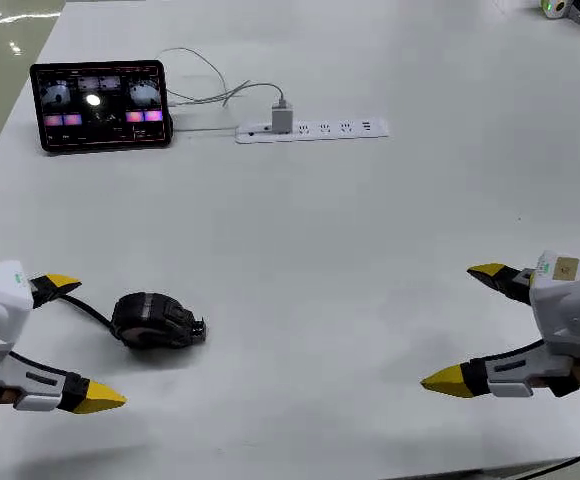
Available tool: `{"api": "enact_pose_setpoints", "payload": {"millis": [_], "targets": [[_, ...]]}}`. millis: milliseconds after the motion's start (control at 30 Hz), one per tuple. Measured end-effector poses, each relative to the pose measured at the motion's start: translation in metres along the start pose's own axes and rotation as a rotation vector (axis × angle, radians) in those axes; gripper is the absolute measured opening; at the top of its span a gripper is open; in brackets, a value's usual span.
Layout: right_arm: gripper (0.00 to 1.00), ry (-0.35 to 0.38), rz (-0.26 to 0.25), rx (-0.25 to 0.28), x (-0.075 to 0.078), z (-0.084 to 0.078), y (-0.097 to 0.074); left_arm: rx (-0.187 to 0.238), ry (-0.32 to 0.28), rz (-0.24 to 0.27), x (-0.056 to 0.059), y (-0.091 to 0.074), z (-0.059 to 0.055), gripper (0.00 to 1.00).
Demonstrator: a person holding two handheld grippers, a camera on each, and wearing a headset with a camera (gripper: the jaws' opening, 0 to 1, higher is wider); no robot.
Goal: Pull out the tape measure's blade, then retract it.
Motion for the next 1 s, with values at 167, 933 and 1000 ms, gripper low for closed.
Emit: {"api": "enact_pose_setpoints", "payload": {"millis": [167, 933, 1000], "targets": [[0.99, -0.035, 0.008, 0.012, 0.002, 0.009, 0.007, -0.024, 0.043, -0.012, -0.009, 0.006, 0.01, 0.99], [0.99, -0.223, 0.165, 0.078, -0.021, 0.071, 0.09, -0.144, 0.225, -0.097, -0.016, 0.048, 0.038, 0.62], [0.99, -0.225, 0.184, 0.08, -0.024, 0.079, 0.096, -0.152, 0.239, -0.097, -0.016, 0.049, 0.039, 0.56]]}}
Point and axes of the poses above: the centre of the closed fingertips' face, and the gripper's own axes: y roughly forward along the fingers, x roughly to its right, z roughly out of its top, the point moved 10 cm from there along -y, roughly backward along the fingers, and after that the axes turned 14 degrees about -x, right-handed, at the moved point
